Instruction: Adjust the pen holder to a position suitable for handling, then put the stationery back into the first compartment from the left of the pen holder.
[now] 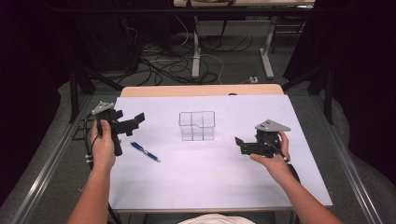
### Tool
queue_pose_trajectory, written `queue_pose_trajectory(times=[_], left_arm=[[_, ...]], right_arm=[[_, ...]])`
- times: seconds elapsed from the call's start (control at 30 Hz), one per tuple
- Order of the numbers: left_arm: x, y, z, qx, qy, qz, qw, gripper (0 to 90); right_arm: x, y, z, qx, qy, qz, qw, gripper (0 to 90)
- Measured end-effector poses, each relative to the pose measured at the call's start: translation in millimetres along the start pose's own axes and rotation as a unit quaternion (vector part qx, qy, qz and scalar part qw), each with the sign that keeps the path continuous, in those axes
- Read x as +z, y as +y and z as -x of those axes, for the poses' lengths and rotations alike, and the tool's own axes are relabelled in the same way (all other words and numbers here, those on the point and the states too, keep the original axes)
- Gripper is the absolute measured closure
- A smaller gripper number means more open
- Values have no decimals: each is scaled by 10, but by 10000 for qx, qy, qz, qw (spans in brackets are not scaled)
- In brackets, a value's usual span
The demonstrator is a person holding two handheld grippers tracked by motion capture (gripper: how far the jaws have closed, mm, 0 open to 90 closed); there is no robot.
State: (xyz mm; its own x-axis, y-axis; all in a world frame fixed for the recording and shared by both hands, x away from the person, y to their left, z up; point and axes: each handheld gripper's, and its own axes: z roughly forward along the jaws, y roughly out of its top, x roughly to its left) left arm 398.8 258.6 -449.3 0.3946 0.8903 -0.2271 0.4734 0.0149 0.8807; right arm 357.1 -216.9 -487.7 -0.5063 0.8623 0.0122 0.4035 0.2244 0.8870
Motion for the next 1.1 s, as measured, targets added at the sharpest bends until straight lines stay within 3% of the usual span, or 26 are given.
queue_pose_trajectory(times=[0.2,0.37,0.53,0.7,0.9,1.1], left_arm=[[10,-6,-2,133,-10,-33,9999,5],[5,-4,5,131,-39,-48,9999,5],[2,-4,10,109,-65,-53,9999,5],[16,-4,29,150,-96,-102,9998,5],[16,-3,32,163,-109,-139,9997,5],[0,12,20,135,-131,-118,9998,5]], right_arm=[[206,111,-332,-329,393,100,9986,156],[369,208,-580,-394,772,159,9961,221],[510,296,-786,-499,1111,180,9924,273],[654,372,-993,-622,1402,24,9882,307],[830,434,-1260,-835,1612,-167,9832,317],[1005,462,-1463,-1066,1560,-407,9811,327]])
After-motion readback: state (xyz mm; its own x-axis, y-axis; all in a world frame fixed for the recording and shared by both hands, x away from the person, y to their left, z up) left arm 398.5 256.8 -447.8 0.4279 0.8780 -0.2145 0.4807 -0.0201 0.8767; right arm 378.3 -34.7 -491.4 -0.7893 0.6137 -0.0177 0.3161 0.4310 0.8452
